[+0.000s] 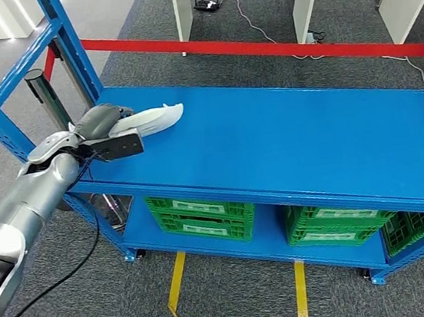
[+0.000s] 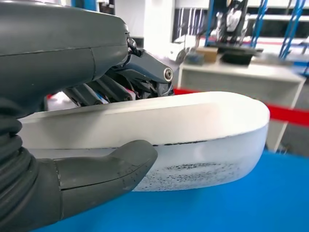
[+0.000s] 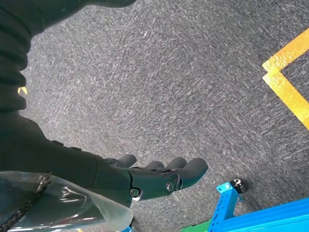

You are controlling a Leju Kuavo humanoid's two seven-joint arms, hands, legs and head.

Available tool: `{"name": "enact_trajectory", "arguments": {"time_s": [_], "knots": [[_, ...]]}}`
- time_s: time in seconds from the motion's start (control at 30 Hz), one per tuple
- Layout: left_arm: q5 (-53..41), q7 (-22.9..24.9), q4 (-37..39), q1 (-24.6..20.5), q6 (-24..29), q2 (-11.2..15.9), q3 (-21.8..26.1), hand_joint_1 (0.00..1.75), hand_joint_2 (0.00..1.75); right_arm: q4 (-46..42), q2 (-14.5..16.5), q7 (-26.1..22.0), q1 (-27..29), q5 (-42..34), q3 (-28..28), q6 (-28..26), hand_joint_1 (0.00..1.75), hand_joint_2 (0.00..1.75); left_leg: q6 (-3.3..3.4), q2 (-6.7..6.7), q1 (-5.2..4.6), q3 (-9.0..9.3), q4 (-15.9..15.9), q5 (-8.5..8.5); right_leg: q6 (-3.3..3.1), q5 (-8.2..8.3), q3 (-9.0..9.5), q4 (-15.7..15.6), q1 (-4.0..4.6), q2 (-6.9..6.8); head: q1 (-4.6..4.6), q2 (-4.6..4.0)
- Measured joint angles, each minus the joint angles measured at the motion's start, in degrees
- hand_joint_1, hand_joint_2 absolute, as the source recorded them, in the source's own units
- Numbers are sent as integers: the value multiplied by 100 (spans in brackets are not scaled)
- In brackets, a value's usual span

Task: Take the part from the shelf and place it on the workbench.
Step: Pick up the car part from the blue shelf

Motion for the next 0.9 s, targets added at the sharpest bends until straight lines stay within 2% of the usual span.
{"name": "enact_trajectory", "arguments": {"time_s": [0.37, 0.6, 0.9], "knots": [[70, 39, -790, -5, -161, 95, 72, 175, 175, 0, 0, -22, 27, 9, -122, -10, 0, 175, 0, 0, 0, 0, 0, 0, 0, 0, -1, 0, 0, -2, -1, 0], [8, 70, -1617, 369, -166, 49, -46, 175, 175, 0, 0, -66, 40, 40, -213, -18, 0, 175, 1, 0, -4, -1, 0, -1, 0, 0, -1, -1, -1, -1, 1, 0], [-74, 70, -1992, 530, -143, -35, -175, 175, 175, 0, 0, -66, 56, 105, -240, -13, 0, 175, 1, 0, -4, 0, 0, 0, 0, 0, -1, -1, -1, -2, -1, 0]]}}
